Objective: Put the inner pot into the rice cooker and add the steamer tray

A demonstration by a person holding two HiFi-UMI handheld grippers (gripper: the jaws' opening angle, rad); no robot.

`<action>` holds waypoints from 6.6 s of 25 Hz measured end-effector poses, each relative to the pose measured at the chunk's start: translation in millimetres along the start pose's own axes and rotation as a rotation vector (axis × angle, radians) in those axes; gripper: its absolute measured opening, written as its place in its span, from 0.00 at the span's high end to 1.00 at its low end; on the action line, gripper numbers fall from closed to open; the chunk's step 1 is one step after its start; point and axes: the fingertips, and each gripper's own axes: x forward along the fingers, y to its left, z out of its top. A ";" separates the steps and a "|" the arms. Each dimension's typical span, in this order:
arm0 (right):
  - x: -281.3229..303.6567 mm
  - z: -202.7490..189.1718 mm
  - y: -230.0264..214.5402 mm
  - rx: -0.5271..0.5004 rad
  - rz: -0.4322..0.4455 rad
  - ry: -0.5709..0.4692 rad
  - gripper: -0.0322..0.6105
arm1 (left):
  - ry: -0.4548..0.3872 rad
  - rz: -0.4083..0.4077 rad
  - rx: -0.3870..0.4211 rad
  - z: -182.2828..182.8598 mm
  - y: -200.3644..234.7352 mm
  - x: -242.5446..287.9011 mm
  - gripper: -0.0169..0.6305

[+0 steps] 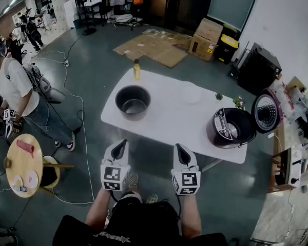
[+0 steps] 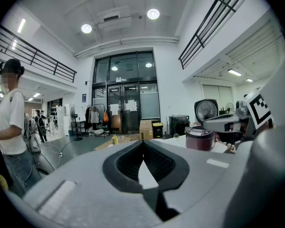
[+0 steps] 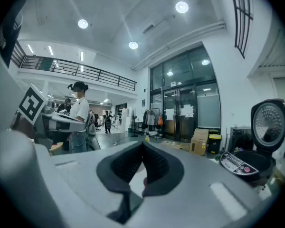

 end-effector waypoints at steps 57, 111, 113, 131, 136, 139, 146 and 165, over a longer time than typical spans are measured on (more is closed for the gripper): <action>362.9 -70.9 -11.3 0.063 0.138 0.304 0.83 | 0.280 0.102 -0.206 -89.0 198.2 252.2 0.81; 366.6 -98.6 -35.2 0.207 -0.055 0.433 0.77 | 0.425 -0.083 -0.132 -109.1 190.6 309.1 0.74; 356.7 -88.3 -43.5 0.210 -0.087 0.408 0.77 | 0.400 -0.107 -0.115 -96.7 182.5 312.2 0.74; 229.6 -14.8 -162.2 0.250 -0.456 0.231 0.79 | 0.221 -0.407 0.005 17.2 40.8 353.4 0.75; 188.6 -5.7 -198.3 0.247 -0.538 0.195 0.79 | 0.177 -0.485 0.035 39.6 -11.7 361.8 0.75; 165.6 -1.8 -219.3 0.250 -0.573 0.180 0.79 | 0.158 -0.518 0.047 51.4 -41.9 364.6 0.75; 121.6 9.8 -270.3 0.256 -0.651 0.139 0.79 | 0.121 -0.583 0.068 79.9 -107.4 379.0 0.76; 6.0 22.5 -410.2 0.272 -0.896 0.039 0.79 | 0.023 -0.800 0.139 143.3 -299.1 432.2 0.77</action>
